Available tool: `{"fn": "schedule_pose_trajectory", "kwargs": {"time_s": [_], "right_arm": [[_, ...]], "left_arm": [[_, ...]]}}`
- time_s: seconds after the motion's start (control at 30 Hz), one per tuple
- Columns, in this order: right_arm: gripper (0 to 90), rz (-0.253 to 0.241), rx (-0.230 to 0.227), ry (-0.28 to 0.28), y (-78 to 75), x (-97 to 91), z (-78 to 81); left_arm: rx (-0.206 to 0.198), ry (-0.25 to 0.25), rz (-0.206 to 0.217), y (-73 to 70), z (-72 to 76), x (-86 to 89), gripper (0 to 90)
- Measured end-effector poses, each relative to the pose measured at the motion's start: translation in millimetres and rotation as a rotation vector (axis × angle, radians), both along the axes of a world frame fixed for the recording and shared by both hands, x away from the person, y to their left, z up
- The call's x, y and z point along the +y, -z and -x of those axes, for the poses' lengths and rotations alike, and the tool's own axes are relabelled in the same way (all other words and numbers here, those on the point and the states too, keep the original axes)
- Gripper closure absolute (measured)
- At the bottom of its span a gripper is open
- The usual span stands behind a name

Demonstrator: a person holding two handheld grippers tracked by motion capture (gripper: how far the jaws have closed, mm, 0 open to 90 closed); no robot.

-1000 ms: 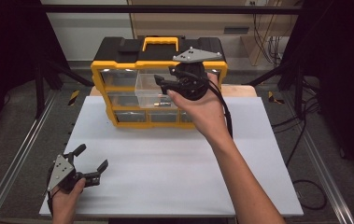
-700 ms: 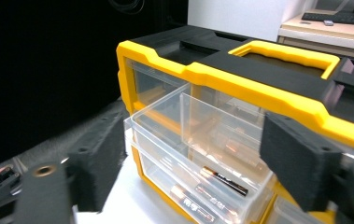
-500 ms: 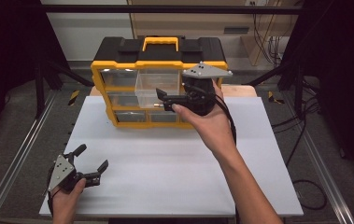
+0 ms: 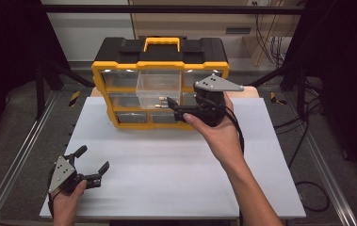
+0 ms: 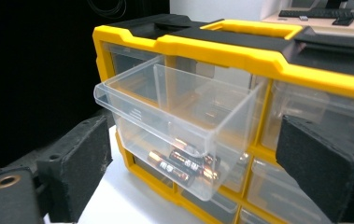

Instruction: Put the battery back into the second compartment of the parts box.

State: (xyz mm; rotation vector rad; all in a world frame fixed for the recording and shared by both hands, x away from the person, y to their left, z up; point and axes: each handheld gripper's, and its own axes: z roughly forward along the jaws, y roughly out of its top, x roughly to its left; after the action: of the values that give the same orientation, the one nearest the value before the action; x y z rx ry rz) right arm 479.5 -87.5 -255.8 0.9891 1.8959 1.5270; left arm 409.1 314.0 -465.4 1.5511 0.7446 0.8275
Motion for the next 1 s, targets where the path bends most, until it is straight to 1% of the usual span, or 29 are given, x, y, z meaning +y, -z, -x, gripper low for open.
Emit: {"fn": "schedule_pose_trajectory", "kwargs": {"time_s": [0.13, 0.27, 0.4, 0.47, 0.6, 0.77, 0.83, 1.0], "right_arm": [[7.6, -0.008, 0.014, -0.002, 6.4, -4.5, 1.4], [6.2, -0.017, 0.010, -0.012, 11.1, -7.6, 3.4], [5.6, -0.015, 0.010, -0.010, 15.6, -9.9, 4.7], [5.3, -0.025, 0.010, -0.013, 18.1, -11.4, 5.4], [5.0, -0.021, 0.012, -0.008, 24.3, -15.0, 6.1], [9.7, -0.004, 0.005, 0.006, 31.9, -16.9, 8.9], [13.9, -0.001, 0.001, 0.006, 34.3, -17.7, 9.6], [20.3, 0.001, 0.000, 0.013, 39.7, -20.2, 10.6]], "left_arm": [[-0.001, 0.001, -0.001, -0.1, 0.1, -0.3, 0.6], [0.000, 0.000, -0.001, -0.1, 0.3, -0.1, 0.6], [-0.002, -0.002, 0.000, -0.4, 0.6, 0.7, 0.6], [-0.001, -0.003, 0.000, -0.2, 0.4, 0.9, 0.6], [-0.002, -0.001, -0.001, -0.3, 0.4, 0.3, 0.6], [-0.001, 0.000, -0.002, -0.1, 0.2, -0.2, 0.6], [-0.001, 0.001, -0.003, -0.1, 0.1, -0.4, 0.6], [-0.001, 0.001, -0.004, -0.2, 0.6, -0.6, 0.6]]}}
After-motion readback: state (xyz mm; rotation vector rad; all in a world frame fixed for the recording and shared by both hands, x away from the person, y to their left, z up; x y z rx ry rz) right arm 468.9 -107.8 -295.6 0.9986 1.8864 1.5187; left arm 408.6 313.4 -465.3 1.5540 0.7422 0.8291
